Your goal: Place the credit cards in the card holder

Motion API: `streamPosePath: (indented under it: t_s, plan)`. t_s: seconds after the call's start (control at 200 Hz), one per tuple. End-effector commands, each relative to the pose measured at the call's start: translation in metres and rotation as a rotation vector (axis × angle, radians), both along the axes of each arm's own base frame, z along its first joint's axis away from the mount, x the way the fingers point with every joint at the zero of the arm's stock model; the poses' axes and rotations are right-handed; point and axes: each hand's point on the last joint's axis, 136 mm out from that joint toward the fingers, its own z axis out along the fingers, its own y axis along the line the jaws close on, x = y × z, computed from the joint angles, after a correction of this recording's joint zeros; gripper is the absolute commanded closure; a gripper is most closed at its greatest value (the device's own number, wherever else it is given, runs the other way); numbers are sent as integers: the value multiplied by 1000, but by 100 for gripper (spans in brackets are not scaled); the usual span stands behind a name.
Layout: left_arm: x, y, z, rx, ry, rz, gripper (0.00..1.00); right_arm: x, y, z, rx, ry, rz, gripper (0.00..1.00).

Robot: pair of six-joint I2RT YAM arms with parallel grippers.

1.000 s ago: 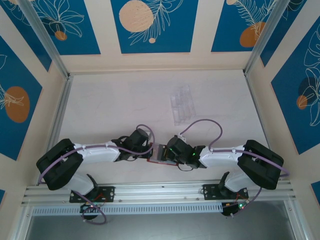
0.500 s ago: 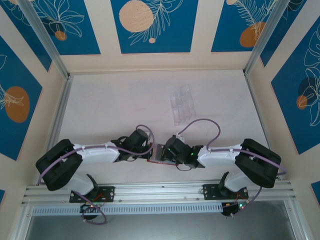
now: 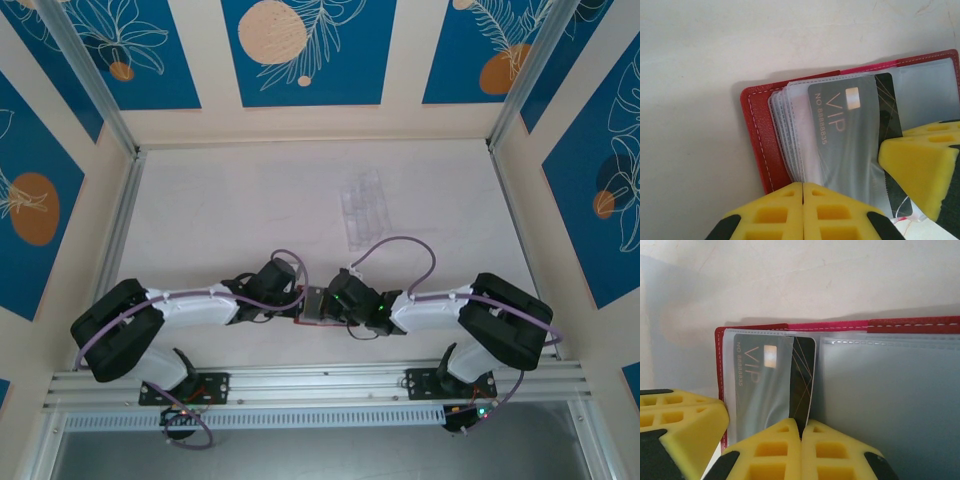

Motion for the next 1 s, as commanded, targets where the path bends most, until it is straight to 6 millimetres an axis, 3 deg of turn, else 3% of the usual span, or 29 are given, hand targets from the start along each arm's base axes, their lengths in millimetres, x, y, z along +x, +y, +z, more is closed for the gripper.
streamPosePath:
  t_s: [0.0,0.12,0.29,0.505,0.575,0.75,0.995]
  plan:
    - [-32,31,-39,147,128,-14,94,-22,-7,-31,-78,89,100,99]
    - [-32,30,-39,146,130,-13,94,-22,-6,-28,-90,95,122,89]
    - [-32,37,-41,165,126,7,94,-23,-21,-17,-125,96,120,73]
    - [-33,36,-44,154,133,10,94,-17,-24,-4,-82,108,149,67]
    - [-33,36,-43,154,130,8,94,-13,-21,0,-57,109,160,70]
    - [-32,37,-42,154,127,14,94,-1,-17,10,-76,85,167,100]
    - [-33,39,-42,155,125,17,94,5,-16,5,-134,107,177,100]
